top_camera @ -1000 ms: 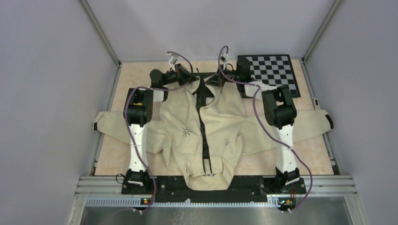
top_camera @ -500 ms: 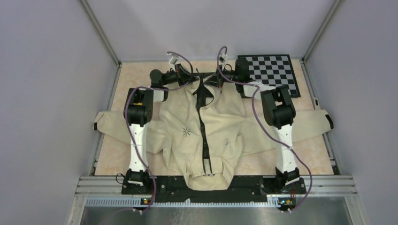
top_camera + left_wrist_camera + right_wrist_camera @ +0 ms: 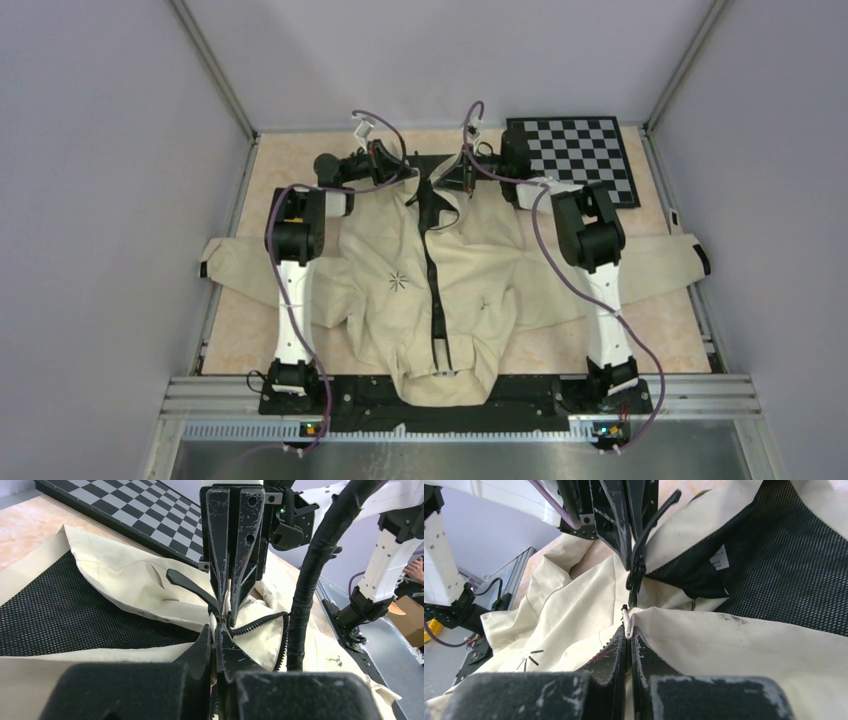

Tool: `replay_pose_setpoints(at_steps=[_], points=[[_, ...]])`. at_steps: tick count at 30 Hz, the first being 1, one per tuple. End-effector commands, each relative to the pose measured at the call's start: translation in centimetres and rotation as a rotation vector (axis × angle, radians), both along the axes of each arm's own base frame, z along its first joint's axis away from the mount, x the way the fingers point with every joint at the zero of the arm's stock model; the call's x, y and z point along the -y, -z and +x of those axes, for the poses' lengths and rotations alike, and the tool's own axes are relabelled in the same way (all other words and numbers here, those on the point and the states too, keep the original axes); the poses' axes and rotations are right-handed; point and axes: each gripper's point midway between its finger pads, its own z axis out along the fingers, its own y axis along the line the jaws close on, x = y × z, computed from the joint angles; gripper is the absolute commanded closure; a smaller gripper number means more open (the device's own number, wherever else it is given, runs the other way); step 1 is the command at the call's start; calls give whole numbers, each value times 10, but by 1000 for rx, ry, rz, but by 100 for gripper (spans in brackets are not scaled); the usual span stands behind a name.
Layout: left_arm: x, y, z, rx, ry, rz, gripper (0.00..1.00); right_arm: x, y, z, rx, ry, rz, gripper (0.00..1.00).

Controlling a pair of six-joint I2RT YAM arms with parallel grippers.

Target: Zip up the jacket

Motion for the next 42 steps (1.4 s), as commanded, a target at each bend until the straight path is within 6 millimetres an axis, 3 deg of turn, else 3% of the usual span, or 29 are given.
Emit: replay_pose_setpoints(at_steps=[1,11,22,42], points=[[-4,-26,-9,224,9,-15,100,-3,-19,4,49,-44,32,100],[-1,-26,-10,224,10,-18,100,-8,-22,15,-5,-15,47,100],[-3,-30,-10,235,-5,-28,100,-4,-5,16,-44,-24,11,100],[2,-28,-8,224,5,-23,100,-8,-15,11,-31,-60,50,100]])
